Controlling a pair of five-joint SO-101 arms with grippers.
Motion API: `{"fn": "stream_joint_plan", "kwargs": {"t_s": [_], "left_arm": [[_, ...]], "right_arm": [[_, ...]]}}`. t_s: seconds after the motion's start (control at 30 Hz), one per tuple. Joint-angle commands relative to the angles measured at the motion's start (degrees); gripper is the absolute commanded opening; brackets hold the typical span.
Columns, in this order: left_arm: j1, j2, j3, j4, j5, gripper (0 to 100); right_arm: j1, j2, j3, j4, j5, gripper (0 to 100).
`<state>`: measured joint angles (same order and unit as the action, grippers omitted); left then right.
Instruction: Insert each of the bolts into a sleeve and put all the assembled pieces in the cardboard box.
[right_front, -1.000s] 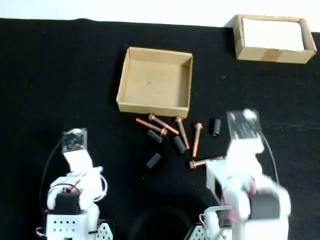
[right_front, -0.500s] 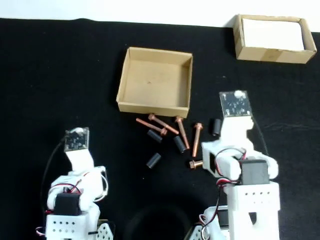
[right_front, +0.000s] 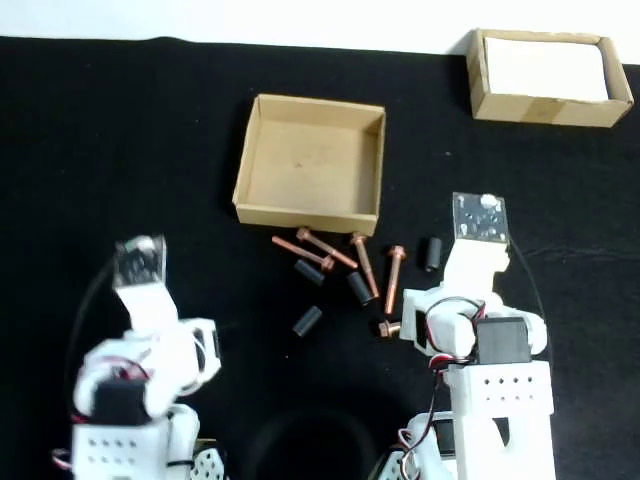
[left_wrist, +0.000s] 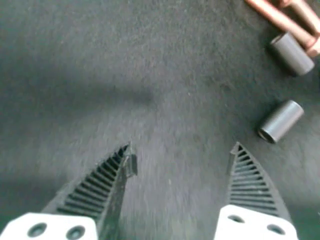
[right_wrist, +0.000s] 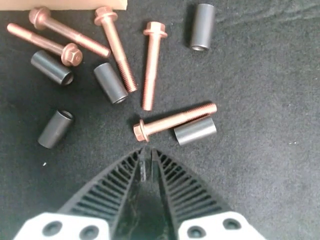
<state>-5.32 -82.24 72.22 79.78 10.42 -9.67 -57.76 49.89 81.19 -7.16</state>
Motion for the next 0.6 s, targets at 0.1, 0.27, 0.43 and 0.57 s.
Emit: {"fn": "stream_joint_plan", "kwargs": {"t_s": [0.1, 0.27, 0.43, 0.57], "left_arm": [[3.30, 29.85, -24.13, 7.47, 0.35, 29], [4.70, 44.35, -31.25, 6.86, 0.44, 29], [4.79, 46.81, -31.78, 1.49, 0.53, 29], [4.79, 47.16, -31.78, 1.14, 0.53, 29]], "right_arm": [[0.92, 12.62, -5.58, 2.59, -0.09, 1.2], [2.24, 27.30, -21.14, 9.80, 0.00, 12.1], [4.62, 35.74, -31.87, 11.12, 0.00, 13.3], [6.90, 38.81, -33.01, 8.04, 0.00, 13.3]]}}
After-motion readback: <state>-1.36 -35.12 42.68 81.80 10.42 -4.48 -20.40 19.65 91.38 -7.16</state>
